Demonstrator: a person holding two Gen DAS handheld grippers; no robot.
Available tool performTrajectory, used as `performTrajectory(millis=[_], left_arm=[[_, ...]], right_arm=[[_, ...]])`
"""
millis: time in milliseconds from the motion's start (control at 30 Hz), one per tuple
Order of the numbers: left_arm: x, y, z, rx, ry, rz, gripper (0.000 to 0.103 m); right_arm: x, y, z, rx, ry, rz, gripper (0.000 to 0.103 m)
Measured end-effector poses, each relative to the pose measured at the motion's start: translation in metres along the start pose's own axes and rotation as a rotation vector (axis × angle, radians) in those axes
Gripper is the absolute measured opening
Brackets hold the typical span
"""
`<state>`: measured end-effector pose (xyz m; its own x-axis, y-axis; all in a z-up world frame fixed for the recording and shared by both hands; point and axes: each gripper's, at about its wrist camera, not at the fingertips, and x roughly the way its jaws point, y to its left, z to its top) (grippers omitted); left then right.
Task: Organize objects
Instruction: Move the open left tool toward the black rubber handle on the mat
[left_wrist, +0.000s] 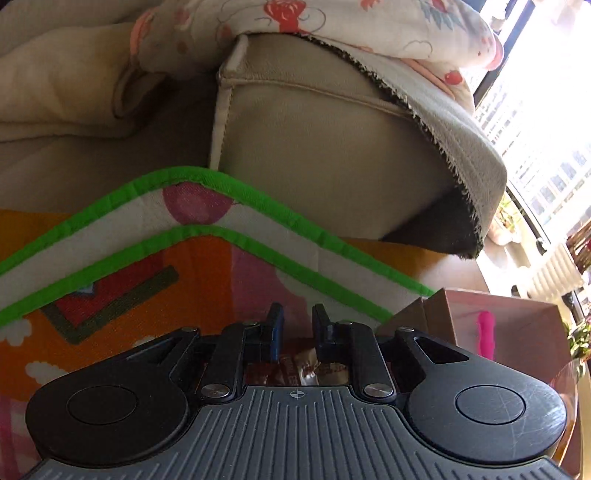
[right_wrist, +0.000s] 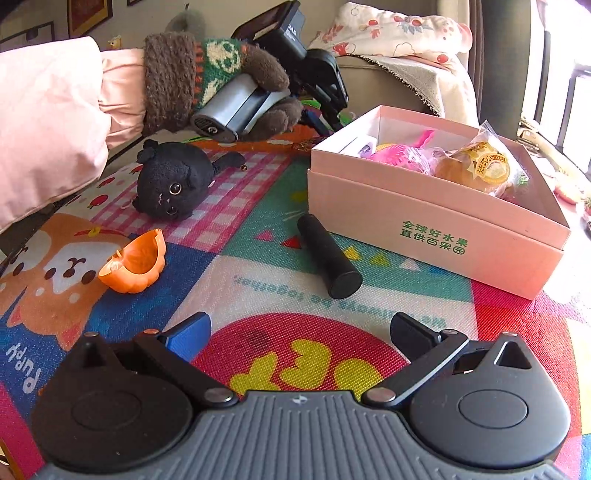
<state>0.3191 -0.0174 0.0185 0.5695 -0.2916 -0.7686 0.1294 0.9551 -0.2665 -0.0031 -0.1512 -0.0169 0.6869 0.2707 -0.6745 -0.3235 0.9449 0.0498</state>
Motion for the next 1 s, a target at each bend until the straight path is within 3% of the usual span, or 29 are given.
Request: performTrajectory(millis=[300, 433, 633, 733, 833, 1000], left_arm=[[-0.058, -0.014, -0.056, 0.329, 0.042, 0.076, 0.017], [-0.103, -0.025, -0.095, 0.434, 0.043, -0.005, 0.018], [-0.116, -0.04, -0.157, 0.49, 0.117, -0.093, 0.019], [-0.127, -0.043, -0.179, 0.502, 0.07, -0.117, 0.023], [-0.142, -0.039, -0.191, 0.432, 0.044, -0.191, 0.023], [-0.159, -0.056, -0.223, 0.52, 0.061, -0.135, 0.023]], right_arm=[[-0.001, -0.013, 0.0, 0.07, -0.014, 0.013, 0.103], [-0.002, -0.015, 0.0, 0.08, -0.018, 0.006, 0.103], [-0.014, -0.025, -0.002, 0.133, -0.058, -0.026, 0.103], [-0.021, -0.032, -0.007, 0.158, -0.054, -0.06, 0.103], [-0.025, -0.041, -0.013, 0.188, -0.046, -0.077, 0.103], [-0.026, -0.051, -0.014, 0.232, -0.043, -0.128, 0.103]])
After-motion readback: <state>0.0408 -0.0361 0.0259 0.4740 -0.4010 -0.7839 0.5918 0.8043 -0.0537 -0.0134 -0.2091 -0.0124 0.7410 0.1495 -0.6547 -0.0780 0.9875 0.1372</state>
